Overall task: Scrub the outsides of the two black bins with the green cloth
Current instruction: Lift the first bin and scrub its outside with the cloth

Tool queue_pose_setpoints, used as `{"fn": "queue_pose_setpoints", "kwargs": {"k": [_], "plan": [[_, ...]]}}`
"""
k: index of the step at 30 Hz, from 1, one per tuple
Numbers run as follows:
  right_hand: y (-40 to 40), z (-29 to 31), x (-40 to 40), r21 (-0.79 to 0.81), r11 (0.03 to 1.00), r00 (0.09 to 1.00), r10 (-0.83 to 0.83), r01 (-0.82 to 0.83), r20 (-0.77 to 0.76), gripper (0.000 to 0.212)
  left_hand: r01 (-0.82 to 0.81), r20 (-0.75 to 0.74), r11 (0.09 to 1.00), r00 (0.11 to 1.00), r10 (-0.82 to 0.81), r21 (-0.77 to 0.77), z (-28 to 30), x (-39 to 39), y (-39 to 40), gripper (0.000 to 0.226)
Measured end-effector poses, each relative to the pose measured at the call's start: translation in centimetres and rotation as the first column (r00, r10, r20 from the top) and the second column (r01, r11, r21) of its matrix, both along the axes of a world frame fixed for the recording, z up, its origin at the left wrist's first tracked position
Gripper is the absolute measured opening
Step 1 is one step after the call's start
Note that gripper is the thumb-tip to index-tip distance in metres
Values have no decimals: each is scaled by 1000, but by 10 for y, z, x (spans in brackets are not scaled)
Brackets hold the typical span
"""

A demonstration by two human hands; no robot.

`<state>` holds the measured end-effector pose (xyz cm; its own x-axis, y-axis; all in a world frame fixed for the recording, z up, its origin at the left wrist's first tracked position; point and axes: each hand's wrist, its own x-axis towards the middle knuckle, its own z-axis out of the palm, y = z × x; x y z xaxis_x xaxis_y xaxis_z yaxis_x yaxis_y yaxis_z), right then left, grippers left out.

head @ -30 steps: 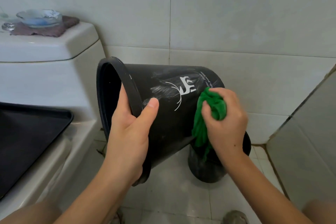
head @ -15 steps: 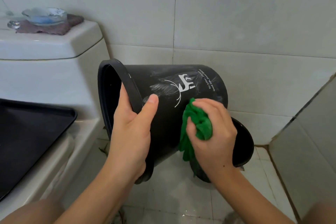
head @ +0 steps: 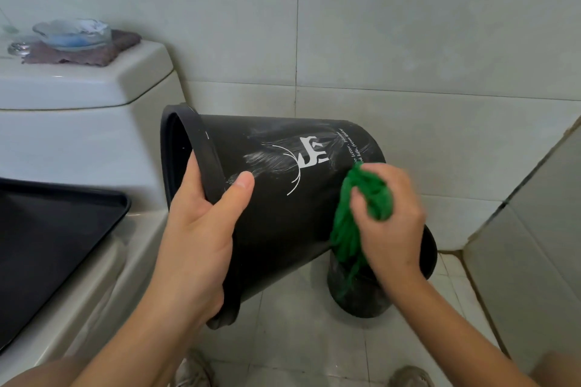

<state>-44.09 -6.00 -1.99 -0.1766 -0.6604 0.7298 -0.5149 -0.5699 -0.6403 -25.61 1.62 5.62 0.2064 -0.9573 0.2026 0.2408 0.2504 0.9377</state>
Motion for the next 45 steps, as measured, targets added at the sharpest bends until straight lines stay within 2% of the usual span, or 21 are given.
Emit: {"fn": "queue_pose_setpoints", "kwargs": {"k": [2, 5, 8, 11, 13, 15, 17, 20, 22, 25, 27, 29, 31, 33, 35, 37, 39, 41, 43, 45], "plan": [[-15, 4, -12, 164, 982, 982, -118, 93, 150, 23, 17, 50, 1000, 999, -16, -22, 0, 2, 2, 41], [-20, 2, -17, 248, 961, 971, -170, 126, 165, 26, 17, 75, 1000, 997, -15, -26, -2, 4, 2, 41], [-3, 0, -2, 152, 988, 995, -49, 36, 85, 25, 5, 98, 1000, 995, -2, -28, -2, 5, 2, 42], [15, 0, 8, 17, 993, 987, 120, -119, -104, 28, -8, 123, 999, 992, 11, -31, 1, 6, 1, 45], [9, 4, -2, 2, 993, 979, 116, -117, -166, 28, -5, 140, 999, 990, 13, -52, 2, 8, 2, 42], [-6, 9, -17, 78, 997, 999, 2, 1, -40, 24, 15, 177, 996, 984, 1, -84, 3, 10, 4, 41], [-20, 15, -30, 211, 970, 981, -151, 122, 126, 24, 37, 239, 993, 971, -9, -113, 5, 9, 7, 44], [-21, 19, -32, 291, 941, 956, -232, 174, 180, 27, 57, 307, 988, 952, -10, -143, 6, 8, 8, 49], [-9, 18, -18, 209, 972, 985, -129, 103, 113, 26, 60, 330, 987, 944, -8, -148, 5, 8, 6, 51], [17, 16, 2, 39, 993, 990, 118, -116, -78, 26, 52, 370, 987, 929, 8, -153, 5, 9, 5, 54], [15, 16, -4, -4, 985, 972, 169, -172, -163, 27, 44, 353, 986, 935, 17, -161, 5, 11, 5, 51], [-2, 14, -21, 70, 997, 997, 44, -39, -62, 23, 47, 325, 987, 946, 5, -153, 5, 14, 6, 48], [-20, 14, -36, 277, 954, 983, -149, 115, 107, 20, 63, 337, 988, 941, -10, -144, 6, 15, 8, 49], [-26, 11, -39, 387, 906, 963, -237, 173, 126, 21, 77, 352, 987, 936, -23, -139, 6, 16, 9, 51], [-16, 13, -28, 293, 944, 982, -180, 154, 64, 22, 79, 346, 986, 938, -24, -146, 5, 19, 7, 52], [0, 15, -9, 151, 988, 999, -25, 29, -27, 25, 97, 357, 985, 933, -40, -144, 2, 18, 4, 56], [14, 17, 4, 47, 992, 983, 124, -118, -137, 27, 116, 375, 984, 925, -57, -137, 0, 14, 2, 61], [14, 22, 3, -10, 984, 966, 174, -179, -189, 26, 106, 352, 985, 935, -52, -136, -2, 13, 1, 58], [0, 23, -10, 50, 995, 994, 87, -84, -60, 22, 104, 343, 985, 938, -50, -139, -3, 13, 2, 56], [-19, 26, -25, 250, 967, 984, -91, 50, 153, 20, 126, 394, 982, 917, -61, -141, -1, 11, 4, 60]]}}
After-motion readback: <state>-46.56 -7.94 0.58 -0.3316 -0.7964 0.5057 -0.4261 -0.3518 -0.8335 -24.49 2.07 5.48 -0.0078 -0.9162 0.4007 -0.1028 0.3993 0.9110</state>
